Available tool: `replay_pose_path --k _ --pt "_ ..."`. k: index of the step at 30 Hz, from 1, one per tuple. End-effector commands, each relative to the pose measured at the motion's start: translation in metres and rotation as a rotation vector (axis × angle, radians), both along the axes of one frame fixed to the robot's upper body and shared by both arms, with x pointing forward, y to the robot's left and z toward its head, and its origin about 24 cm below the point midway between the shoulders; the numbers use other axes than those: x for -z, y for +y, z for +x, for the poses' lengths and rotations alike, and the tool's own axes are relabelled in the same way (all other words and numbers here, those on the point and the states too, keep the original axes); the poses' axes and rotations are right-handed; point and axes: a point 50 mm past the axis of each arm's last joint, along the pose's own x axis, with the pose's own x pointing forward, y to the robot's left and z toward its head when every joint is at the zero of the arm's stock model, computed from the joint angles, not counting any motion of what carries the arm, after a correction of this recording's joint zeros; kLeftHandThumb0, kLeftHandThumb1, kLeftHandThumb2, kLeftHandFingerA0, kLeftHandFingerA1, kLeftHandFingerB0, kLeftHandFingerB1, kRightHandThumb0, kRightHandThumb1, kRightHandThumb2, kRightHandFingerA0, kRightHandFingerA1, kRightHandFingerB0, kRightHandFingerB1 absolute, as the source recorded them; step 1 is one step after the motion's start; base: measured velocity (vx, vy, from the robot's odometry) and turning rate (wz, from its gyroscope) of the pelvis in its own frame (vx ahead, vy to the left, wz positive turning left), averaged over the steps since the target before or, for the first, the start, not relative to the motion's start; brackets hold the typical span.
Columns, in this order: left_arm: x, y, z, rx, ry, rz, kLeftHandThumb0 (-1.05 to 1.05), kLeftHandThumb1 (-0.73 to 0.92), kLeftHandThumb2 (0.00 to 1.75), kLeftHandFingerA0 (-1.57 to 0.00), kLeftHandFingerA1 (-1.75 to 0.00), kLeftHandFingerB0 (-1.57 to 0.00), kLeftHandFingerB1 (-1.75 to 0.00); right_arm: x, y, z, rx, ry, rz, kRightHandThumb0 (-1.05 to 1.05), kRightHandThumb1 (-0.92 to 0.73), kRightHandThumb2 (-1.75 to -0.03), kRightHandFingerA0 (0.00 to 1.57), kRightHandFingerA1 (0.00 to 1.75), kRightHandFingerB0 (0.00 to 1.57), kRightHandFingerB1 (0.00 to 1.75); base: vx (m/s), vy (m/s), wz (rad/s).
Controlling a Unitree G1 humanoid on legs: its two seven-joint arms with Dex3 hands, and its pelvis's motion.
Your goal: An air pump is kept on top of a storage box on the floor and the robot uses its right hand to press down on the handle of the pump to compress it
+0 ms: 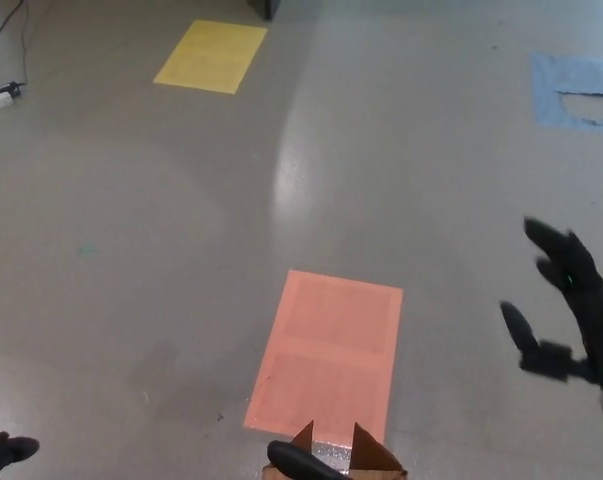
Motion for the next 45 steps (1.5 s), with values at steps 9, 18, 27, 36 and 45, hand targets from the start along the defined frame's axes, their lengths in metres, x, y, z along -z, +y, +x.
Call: replay_pose_path --k 9,18,27,36,45 --pt "-0.018 0.017 0.014 -0.062 -0.034 0.024 -0.31 0.62 1.11 -0.01 -0.47 -0.01 -0.46 0.096 -0.069 -0.048 0.347 0.631 -0.064 -0.69 -0.68 -0.98 0.03 0.35 0.06 0.34 0.00 0.000 0.00" --pt "-0.011 0.024 0.003 -0.108 0.002 0.015 -0.31 0.62 1.11 0.00 -0.47 0.00 -0.46 0.120 -0.072 -0.080 0.260 0.874 -0.086 -0.80 -0.80 -1.05 0.07 0.22 0.07 0.20 0.00 0.000 0.00" --pt "-0.005 0.026 -0.001 -0.154 0.022 0.008 -0.55 0.84 0.65 -0.22 -0.33 -0.16 -0.29 0.121 -0.074 -0.082 0.232 0.891 -0.080 -0.80 -0.81 -1.06 0.06 0.21 0.07 0.20 0.00 0.000 0.00" --pt "-0.006 0.032 -0.002 -0.248 -0.013 -0.002 -0.52 0.83 0.65 -0.23 -0.35 -0.17 -0.29 0.117 -0.075 -0.077 0.200 0.890 -0.084 -0.80 -0.80 -1.05 0.07 0.23 0.07 0.20 0.00 0.000 0.00" --pt "-0.005 0.034 -0.004 -0.263 -0.007 -0.006 -0.52 0.84 0.65 -0.23 -0.34 -0.15 -0.29 0.118 -0.073 -0.076 0.197 0.894 -0.061 -0.81 -0.78 -1.04 0.06 0.22 0.06 0.18 0.00 0.000 0.00"
